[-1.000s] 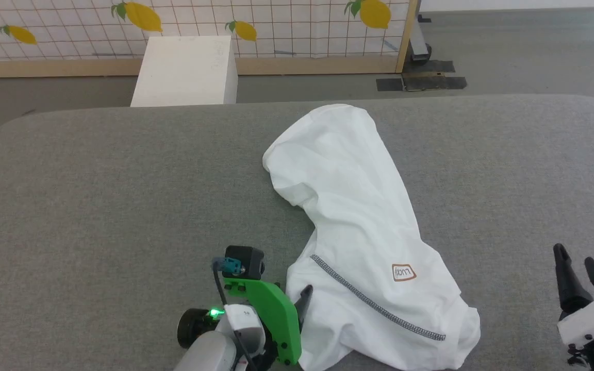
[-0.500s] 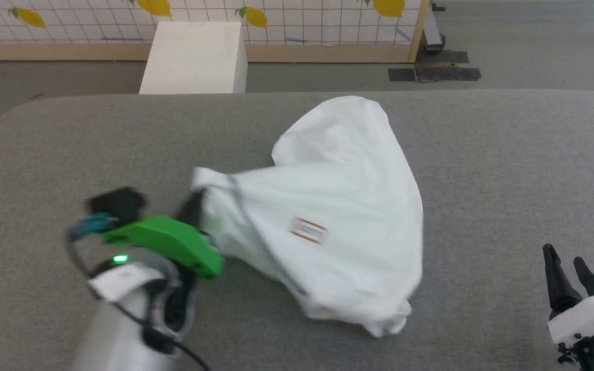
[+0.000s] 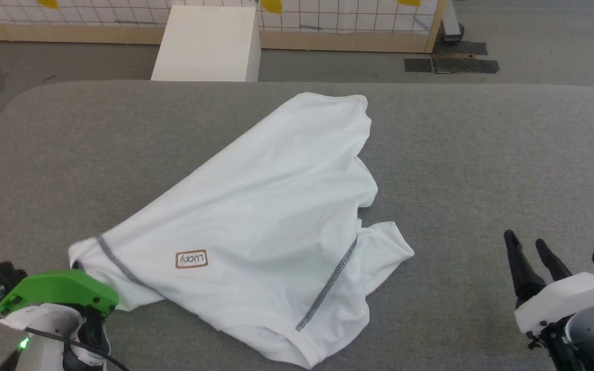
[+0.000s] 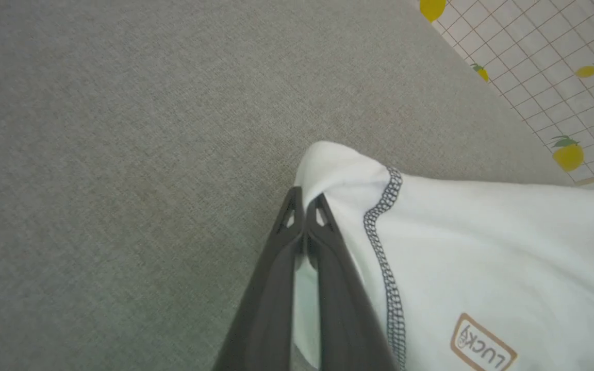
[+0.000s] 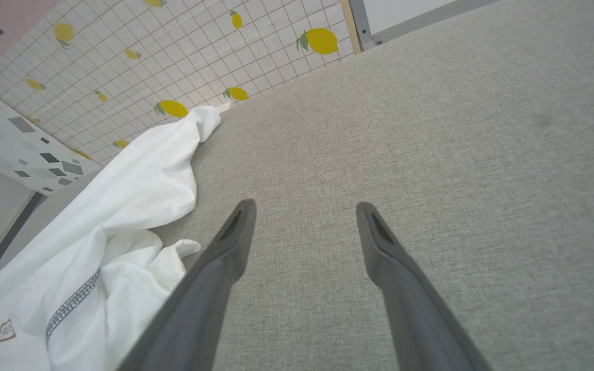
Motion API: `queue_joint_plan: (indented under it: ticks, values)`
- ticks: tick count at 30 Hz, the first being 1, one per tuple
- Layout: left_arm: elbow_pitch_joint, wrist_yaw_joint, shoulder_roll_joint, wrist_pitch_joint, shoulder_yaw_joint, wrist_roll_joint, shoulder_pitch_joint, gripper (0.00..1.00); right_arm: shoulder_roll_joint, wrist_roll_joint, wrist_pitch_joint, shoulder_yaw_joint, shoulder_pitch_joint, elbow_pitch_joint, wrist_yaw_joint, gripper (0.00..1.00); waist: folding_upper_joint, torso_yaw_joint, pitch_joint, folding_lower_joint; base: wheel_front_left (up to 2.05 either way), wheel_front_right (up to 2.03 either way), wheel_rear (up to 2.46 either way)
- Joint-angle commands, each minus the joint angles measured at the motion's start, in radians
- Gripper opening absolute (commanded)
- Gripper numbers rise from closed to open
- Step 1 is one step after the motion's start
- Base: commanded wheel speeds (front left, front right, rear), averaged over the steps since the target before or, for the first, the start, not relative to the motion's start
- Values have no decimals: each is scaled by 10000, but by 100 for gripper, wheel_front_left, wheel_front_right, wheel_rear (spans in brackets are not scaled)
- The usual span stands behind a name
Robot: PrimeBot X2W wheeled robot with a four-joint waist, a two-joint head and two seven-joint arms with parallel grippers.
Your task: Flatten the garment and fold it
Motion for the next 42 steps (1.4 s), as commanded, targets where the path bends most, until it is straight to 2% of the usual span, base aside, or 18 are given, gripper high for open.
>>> queue_joint_plan:
  ticks: [1,5,7,9,11,15,19,23,24,25,26,29,33,39,40,42]
  values:
    - [-164,-219,17,-377,-37,118,-126,100,3,-169,63,145,-184,9,-13,100,0,123,-23,0,0,0,0]
    - [-950,-980,406,-2464,-517,1283,-417,100,3,-603,301,752,-324,-114,-13,100,0,328,-46,0,0,0,0]
    - [-1243,-1159,559,-3514,-858,2060,-382,100,3,-1348,561,1168,-445,-169,-13,100,0,395,-34,0,0,0,0]
    - [-1499,-1236,678,-3979,-1204,2892,-250,100,3,-2202,965,1649,-601,-152,-13,100,0,448,-26,0,0,0,0]
    - [-1717,-1349,632,-4118,-1516,3523,-21,100,3,-2622,1430,2210,-850,-36,-13,100,0,486,11,0,0,0,0]
    - [-2102,-1470,44,-4154,-1564,3990,550,100,3,-3427,2854,3215,-1446,528,-13,100,0,554,161,0,0,0,0]
    - [-2311,-1614,-540,-4157,-1405,4200,889,100,-19,-3956,3720,3666,-2086,1328,-13,100,0,729,392,0,0,0,0]
    - [-2323,-1857,-876,-4158,-1276,4335,909,100,-40,-4037,4063,4005,-2507,2179,-13,100,0,929,582,0,0,0,0]
    - [-2326,-1917,-939,-4158,-1226,4374,883,100,-60,-3988,4064,4073,-2584,2381,-13,96,0,959,600,0,0,0,0]
    - [-2324,-1961,-981,-4158,-1185,4409,872,100,-74,-3923,4010,4116,-2641,2501,-13,35,0,973,607,0,0,0,0]
    - [-2320,-2009,-1027,-4159,-1124,4449,870,100,-96,-3811,3885,4153,-2706,2603,-13,0,0,973,615,0,0,0,0]
    - [-2311,-2124,-1111,-4159,-921,4530,913,100,-215,-3338,3601,4057,-2813,2682,-13,0,0,889,569,0,0,0,0]
    - [-2269,-2259,-1190,-4159,-737,4643,980,100,-812,-2715,3469,3091,-2843,2416,-13,0,0,700,441,0,0,0,0]
    - [-2156,-2497,-1263,-4160,-630,4779,979,100,-2343,-3080,3856,307,-2967,2142,-13,0,0,477,397,0,0,0,0]
    - [-2145,-2562,-1292,-4160,-617,4832,931,100,-2899,-3538,3991,-1151,-3027,2245,-13,0,0,464,459,0,0,0,0]
    - [-2139,-2593,-1306,-4160,-609,4848,898,100,-3108,-3961,3922,-1963,-3097,2304,-13,0,0,452,533,0,0,0,0]
